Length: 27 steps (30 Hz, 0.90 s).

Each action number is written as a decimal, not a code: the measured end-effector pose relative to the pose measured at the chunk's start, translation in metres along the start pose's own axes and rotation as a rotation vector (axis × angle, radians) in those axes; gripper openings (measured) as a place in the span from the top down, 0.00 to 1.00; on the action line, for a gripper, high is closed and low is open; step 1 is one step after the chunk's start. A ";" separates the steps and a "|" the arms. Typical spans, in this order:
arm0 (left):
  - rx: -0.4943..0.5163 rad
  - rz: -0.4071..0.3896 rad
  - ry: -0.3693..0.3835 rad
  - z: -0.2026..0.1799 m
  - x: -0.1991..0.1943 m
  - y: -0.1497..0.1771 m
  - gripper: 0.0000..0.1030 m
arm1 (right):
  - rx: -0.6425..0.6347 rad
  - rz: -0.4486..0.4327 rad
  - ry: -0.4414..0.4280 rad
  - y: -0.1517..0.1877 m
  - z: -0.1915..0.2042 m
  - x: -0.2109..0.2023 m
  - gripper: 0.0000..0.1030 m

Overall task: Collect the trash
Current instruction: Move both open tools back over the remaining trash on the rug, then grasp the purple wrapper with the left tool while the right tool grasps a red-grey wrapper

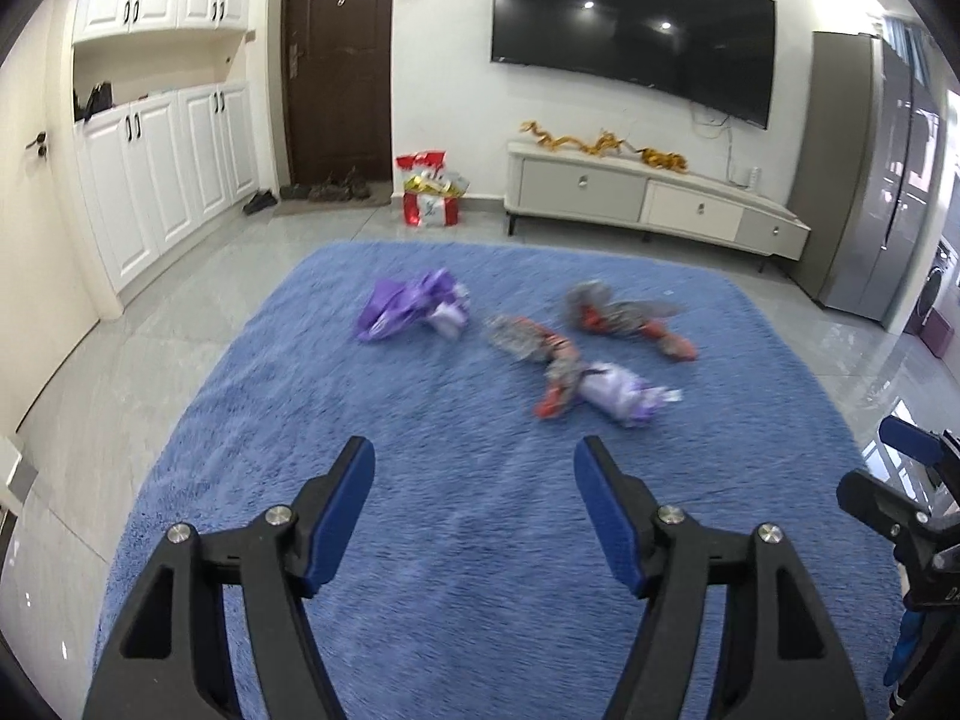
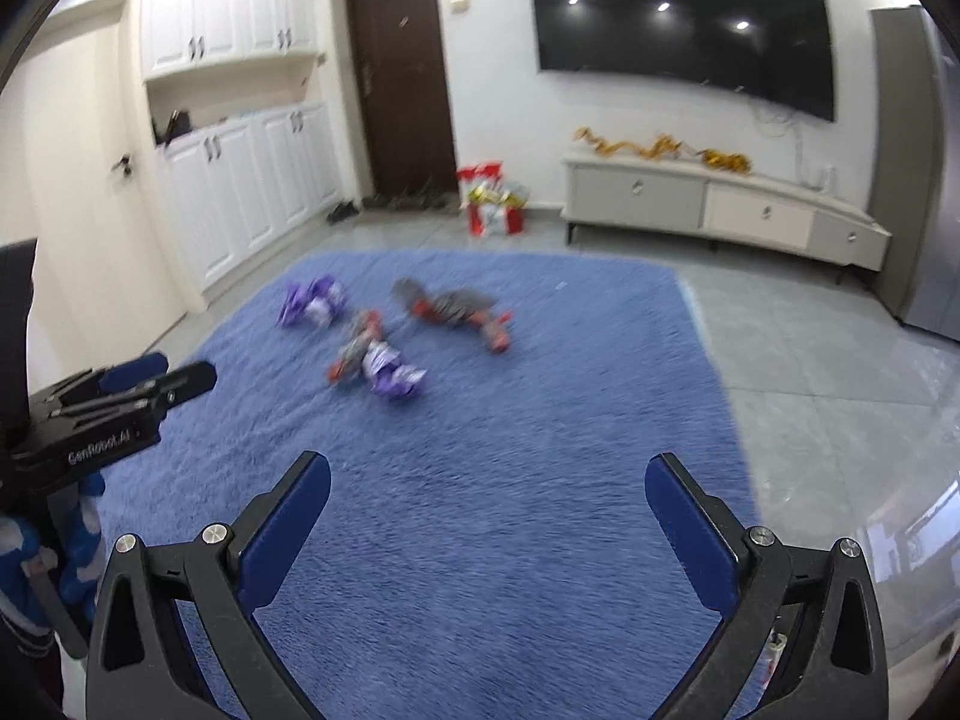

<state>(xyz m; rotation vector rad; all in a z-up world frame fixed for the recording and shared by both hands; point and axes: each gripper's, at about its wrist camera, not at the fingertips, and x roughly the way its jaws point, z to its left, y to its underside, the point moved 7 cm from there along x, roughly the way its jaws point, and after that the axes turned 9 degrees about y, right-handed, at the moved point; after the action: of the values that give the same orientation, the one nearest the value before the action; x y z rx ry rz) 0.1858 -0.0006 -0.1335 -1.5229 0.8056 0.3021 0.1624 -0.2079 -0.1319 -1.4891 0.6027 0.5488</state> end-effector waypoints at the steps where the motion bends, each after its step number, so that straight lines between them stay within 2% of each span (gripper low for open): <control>1: -0.008 0.010 -0.001 0.007 0.005 0.002 0.34 | -0.004 0.007 -0.010 0.000 0.005 0.006 0.00; 6: -0.048 0.046 0.022 0.038 0.030 -0.001 0.34 | -0.012 0.040 -0.093 -0.011 0.023 0.038 0.01; 11: -0.091 0.030 0.080 0.064 0.056 -0.029 0.34 | -0.047 0.060 -0.162 -0.026 0.045 0.074 0.11; 14: -0.050 0.011 0.079 0.070 0.075 -0.052 0.34 | -0.071 0.079 -0.198 -0.031 0.059 0.094 0.17; 21: 0.005 0.025 0.095 0.076 0.132 -0.094 0.34 | -0.115 0.105 -0.233 -0.039 0.077 0.125 0.19; 27: -0.005 0.066 0.099 0.079 0.161 -0.101 0.33 | -0.137 0.126 -0.253 -0.041 0.084 0.138 0.24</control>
<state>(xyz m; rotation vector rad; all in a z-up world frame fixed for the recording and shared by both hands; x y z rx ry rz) 0.3874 0.0186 -0.1693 -1.5275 0.9351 0.2792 0.2949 -0.1286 -0.1955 -1.4868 0.4690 0.8766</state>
